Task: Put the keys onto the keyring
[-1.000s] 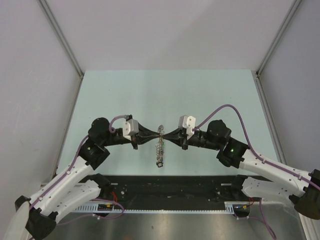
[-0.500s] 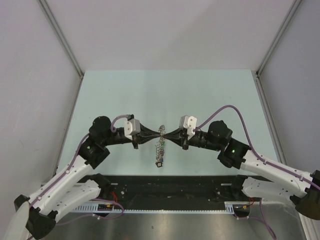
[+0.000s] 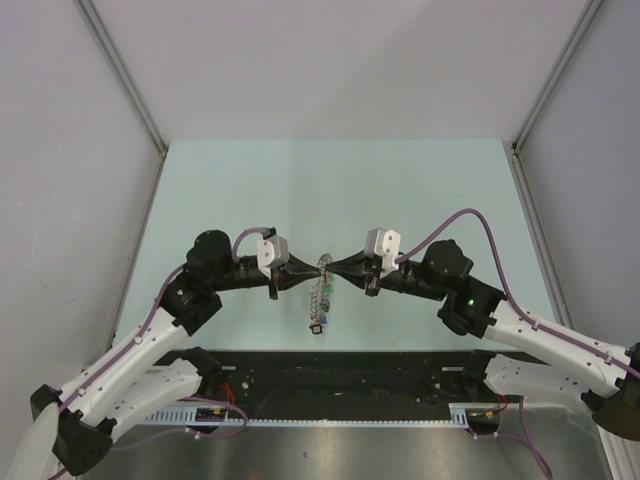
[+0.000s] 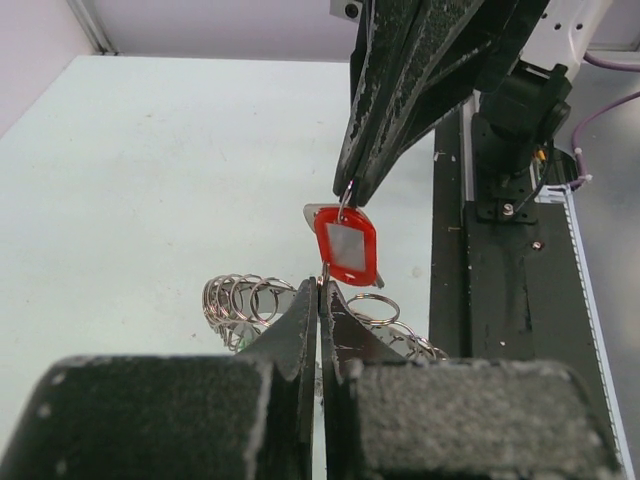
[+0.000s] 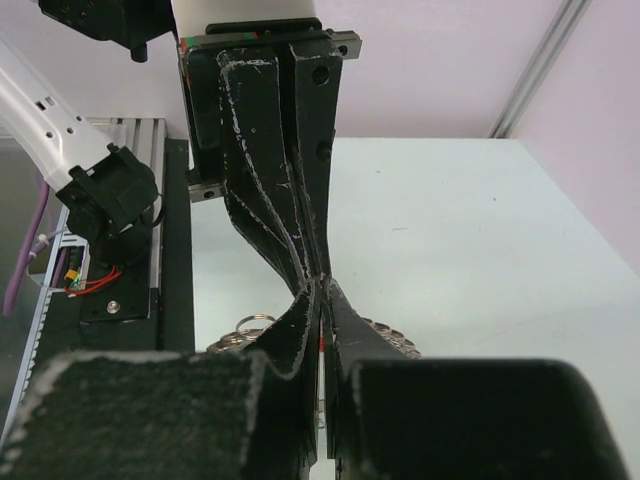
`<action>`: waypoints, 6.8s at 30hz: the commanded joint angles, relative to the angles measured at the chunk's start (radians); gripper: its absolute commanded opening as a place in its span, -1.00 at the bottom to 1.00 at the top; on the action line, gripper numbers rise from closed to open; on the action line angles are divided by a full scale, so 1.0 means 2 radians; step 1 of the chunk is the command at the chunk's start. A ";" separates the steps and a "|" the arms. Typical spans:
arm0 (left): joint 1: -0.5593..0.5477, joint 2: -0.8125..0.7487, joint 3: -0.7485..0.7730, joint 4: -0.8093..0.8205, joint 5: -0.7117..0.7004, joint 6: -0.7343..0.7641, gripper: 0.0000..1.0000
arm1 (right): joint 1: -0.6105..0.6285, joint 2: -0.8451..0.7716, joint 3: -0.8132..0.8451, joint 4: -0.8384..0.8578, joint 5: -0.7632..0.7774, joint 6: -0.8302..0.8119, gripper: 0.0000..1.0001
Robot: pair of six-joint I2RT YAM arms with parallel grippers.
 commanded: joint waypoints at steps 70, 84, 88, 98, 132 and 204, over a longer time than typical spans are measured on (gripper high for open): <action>0.020 -0.044 -0.031 0.142 0.022 -0.057 -1.00 | -0.041 0.020 0.030 0.000 -0.064 0.012 -1.00; 0.020 -0.042 -0.031 0.144 0.027 -0.058 -0.99 | -0.039 0.023 0.031 0.004 -0.080 0.009 -1.00; 0.020 -0.040 -0.031 0.146 0.030 -0.061 -0.99 | -0.039 0.025 0.031 0.006 -0.089 0.009 -1.00; 0.020 -0.039 -0.030 0.147 0.033 -0.061 -0.99 | -0.038 0.028 0.031 0.014 -0.103 0.013 -1.00; 0.020 -0.046 -0.036 0.149 0.011 -0.061 -0.99 | -0.041 0.005 0.031 -0.012 -0.075 0.011 -1.00; 0.020 -0.050 -0.041 0.162 0.025 -0.064 -1.00 | -0.040 0.004 0.031 -0.011 -0.086 0.013 -1.00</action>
